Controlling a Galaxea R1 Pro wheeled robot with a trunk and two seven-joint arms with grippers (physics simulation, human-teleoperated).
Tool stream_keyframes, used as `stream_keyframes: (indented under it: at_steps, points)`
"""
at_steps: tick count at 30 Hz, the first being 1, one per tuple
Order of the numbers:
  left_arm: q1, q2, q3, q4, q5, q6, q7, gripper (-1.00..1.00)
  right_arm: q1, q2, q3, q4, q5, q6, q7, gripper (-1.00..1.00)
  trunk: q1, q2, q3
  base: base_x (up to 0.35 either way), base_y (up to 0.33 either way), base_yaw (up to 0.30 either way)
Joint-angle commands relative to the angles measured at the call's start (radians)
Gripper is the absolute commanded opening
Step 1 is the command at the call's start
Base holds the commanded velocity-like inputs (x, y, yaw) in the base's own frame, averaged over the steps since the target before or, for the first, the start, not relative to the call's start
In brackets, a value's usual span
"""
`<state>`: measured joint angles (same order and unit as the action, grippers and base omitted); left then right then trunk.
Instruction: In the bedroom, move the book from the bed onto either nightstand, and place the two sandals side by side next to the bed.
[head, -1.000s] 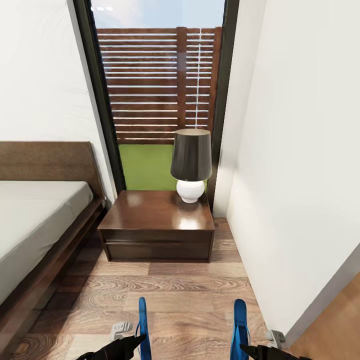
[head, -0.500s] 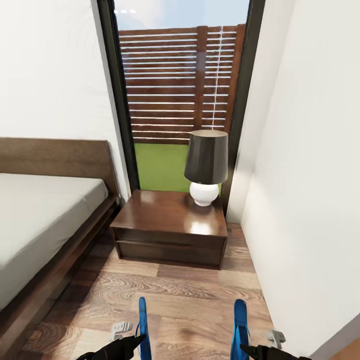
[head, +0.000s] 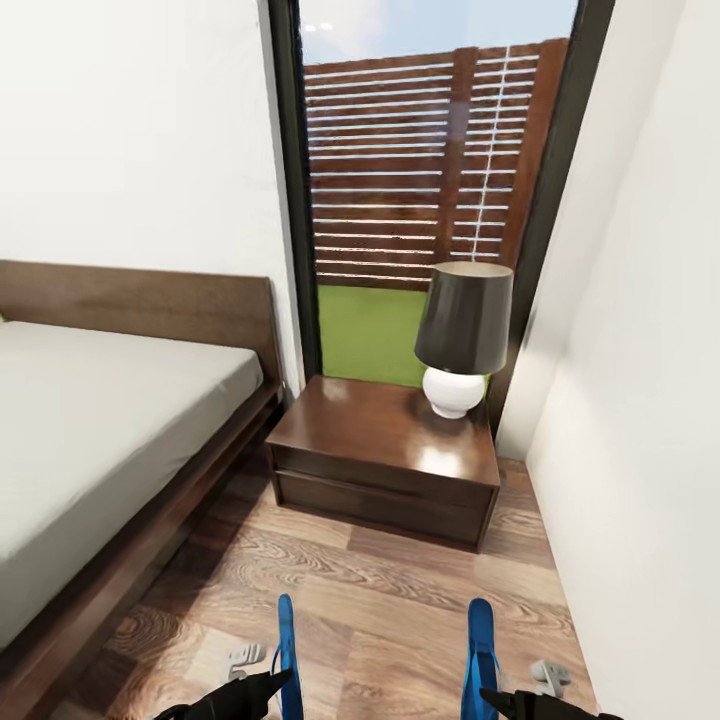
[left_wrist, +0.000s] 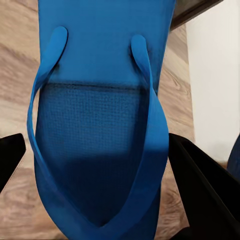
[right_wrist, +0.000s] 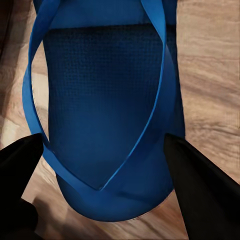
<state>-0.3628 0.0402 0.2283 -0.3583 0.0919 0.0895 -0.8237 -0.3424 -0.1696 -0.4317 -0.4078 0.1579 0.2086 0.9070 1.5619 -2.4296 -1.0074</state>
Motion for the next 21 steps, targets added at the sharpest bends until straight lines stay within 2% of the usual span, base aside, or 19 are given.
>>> stream_keyframes:
  at_steps: [1,8,14,21]
  points:
    - [-0.001,0.000,0.003,0.001,0.005,0.009,-0.005,-1.00,0.000,0.001,-0.009,-0.002,0.008,0.008,0.007,-1.00,0.000,0.000,-0.001,0.000,0.000,0.293]
    - [-0.001,-0.001,0.002,0.018,0.005,-0.017,-0.002,-1.00,-0.001,0.001,-0.009,-0.002,0.009,0.008,0.007,-1.00,0.000,0.000,-0.001,0.000,0.000,0.293]
    - [-0.001,-0.002,0.003,0.019,0.006,-0.032,0.058,-1.00,0.000,0.001,-0.009,-0.002,0.009,0.008,0.006,-1.00,0.000,0.000,-0.001,0.000,0.000,0.293]
    - [-0.001,-0.003,0.003,0.019,0.006,-0.034,0.070,-1.00,0.000,0.002,-0.009,-0.001,0.009,0.008,0.005,-1.00,0.000,0.000,-0.001,0.000,0.000,0.293]
